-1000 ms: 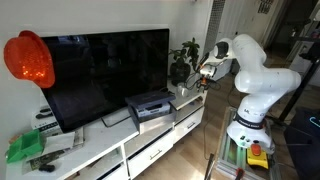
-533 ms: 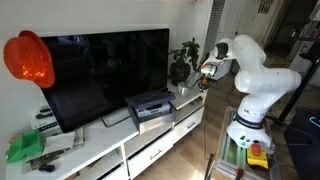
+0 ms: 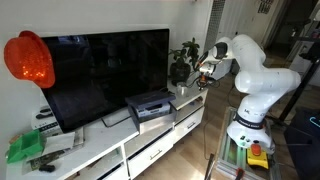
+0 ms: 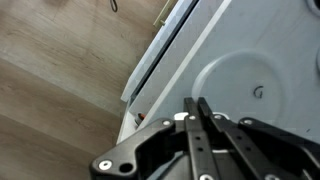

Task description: Pick up the clear container lid and put it on the clear container upside down

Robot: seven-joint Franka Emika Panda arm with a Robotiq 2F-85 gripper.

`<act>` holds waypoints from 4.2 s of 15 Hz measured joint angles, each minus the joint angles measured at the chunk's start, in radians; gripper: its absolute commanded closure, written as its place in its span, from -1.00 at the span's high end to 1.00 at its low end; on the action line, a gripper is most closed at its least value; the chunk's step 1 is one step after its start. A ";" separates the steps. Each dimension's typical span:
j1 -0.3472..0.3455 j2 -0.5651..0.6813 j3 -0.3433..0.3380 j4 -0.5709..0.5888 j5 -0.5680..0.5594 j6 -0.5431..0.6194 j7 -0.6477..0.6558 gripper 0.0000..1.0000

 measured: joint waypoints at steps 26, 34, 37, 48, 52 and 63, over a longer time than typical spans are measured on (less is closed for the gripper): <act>0.041 -0.657 0.082 -0.605 0.039 -0.129 -0.659 -0.97; 0.069 -0.559 0.094 -0.554 0.153 -0.138 -0.626 -0.97; 0.069 -0.510 0.095 -0.506 0.168 -0.138 -0.579 -0.97; 0.070 -0.404 0.112 -0.400 0.172 -0.146 -0.465 -0.97; 0.068 -0.401 0.113 -0.388 0.175 -0.159 -0.455 -0.97; 0.066 -0.396 0.113 -0.387 0.176 -0.190 -0.455 -0.97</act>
